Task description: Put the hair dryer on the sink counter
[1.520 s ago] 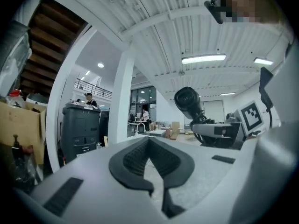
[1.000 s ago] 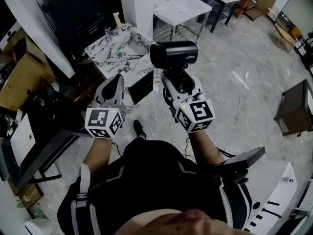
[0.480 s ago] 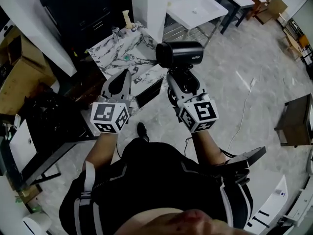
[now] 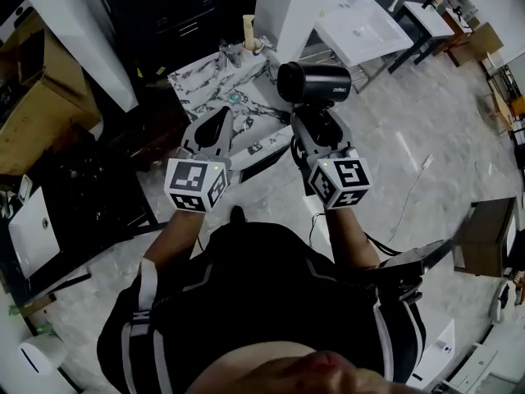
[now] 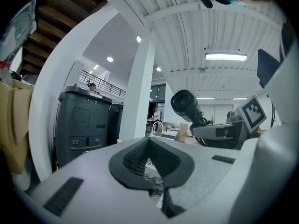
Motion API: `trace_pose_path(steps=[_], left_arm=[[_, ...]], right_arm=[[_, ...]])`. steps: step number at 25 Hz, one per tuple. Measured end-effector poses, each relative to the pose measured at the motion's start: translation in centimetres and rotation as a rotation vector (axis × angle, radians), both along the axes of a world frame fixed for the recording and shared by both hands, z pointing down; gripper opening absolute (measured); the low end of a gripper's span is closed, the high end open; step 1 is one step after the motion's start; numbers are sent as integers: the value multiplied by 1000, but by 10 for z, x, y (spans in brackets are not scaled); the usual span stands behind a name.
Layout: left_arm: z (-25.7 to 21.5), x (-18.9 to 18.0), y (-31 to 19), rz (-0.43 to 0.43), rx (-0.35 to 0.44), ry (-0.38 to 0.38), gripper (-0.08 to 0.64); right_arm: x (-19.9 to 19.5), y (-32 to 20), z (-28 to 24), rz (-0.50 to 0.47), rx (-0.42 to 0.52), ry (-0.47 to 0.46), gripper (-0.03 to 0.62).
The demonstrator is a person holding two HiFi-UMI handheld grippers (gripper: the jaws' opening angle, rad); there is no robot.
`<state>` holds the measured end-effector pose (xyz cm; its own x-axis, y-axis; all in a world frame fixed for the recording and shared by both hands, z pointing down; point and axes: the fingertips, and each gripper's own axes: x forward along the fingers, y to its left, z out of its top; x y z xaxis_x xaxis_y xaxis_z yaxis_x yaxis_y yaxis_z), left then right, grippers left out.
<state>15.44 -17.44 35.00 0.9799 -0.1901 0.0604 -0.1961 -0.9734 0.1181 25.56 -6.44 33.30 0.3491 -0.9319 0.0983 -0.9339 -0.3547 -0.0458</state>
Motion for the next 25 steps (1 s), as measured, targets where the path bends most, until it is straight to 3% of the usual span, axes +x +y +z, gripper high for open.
trace_pose_path(steps=[10, 16, 25], left_arm=[[11, 8, -56, -53, -20, -30, 2], [17, 3, -70, -99, -21, -36, 2], [36, 12, -76, -193, -42, -68, 2]], right_arm=[[26, -60, 1, -12, -6, 2, 230], [26, -81, 11, -29, -55, 36, 230], [36, -109, 32, -173, -86, 31, 230]])
